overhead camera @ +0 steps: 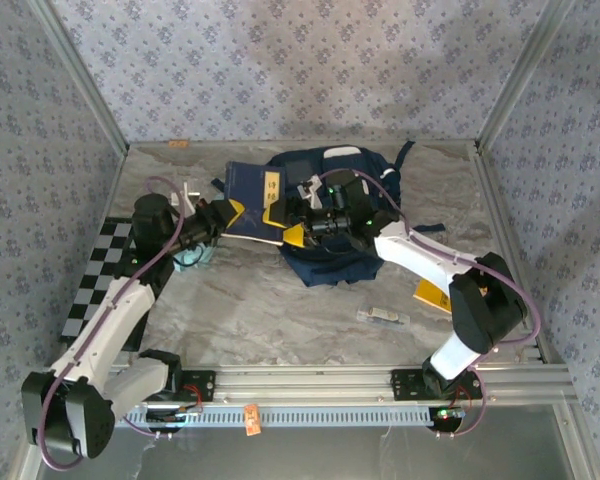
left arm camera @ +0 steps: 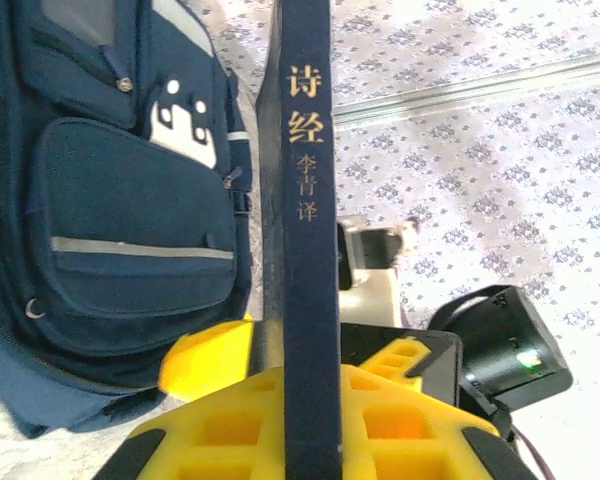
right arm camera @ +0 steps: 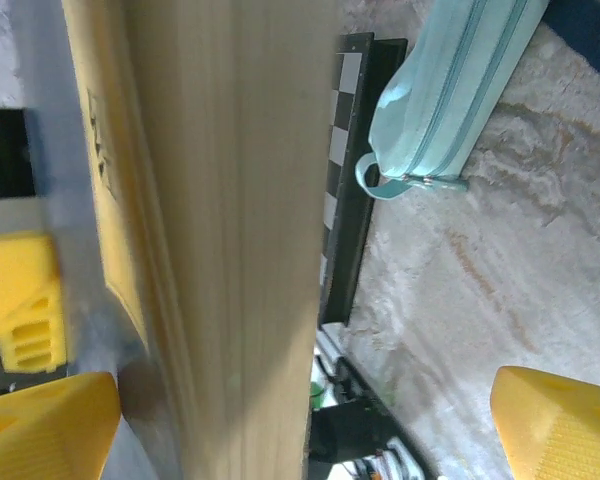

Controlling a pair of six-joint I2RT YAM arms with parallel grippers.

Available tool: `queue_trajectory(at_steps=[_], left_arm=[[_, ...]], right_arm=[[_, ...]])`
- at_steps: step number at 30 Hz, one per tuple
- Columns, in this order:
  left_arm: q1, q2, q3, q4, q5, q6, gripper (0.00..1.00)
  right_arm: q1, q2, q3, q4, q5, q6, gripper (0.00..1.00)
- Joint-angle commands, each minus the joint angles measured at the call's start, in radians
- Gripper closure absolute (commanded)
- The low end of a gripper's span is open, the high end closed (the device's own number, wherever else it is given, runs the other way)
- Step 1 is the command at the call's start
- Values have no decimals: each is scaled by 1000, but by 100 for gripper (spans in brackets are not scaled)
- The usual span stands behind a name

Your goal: Pack the student bag

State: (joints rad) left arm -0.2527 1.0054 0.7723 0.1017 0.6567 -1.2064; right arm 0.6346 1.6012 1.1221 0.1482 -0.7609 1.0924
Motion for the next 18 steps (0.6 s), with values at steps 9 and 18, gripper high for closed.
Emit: queue_trajectory(at_steps=[9,18], left_arm=[[-47,31,66,-62,-108,93,100],[-68,26,59,-101,-110,119,100]], right_arm=[[-34,-97,-86,385,-53,251,25],[-47,-83,-69,236,-35,136,62]])
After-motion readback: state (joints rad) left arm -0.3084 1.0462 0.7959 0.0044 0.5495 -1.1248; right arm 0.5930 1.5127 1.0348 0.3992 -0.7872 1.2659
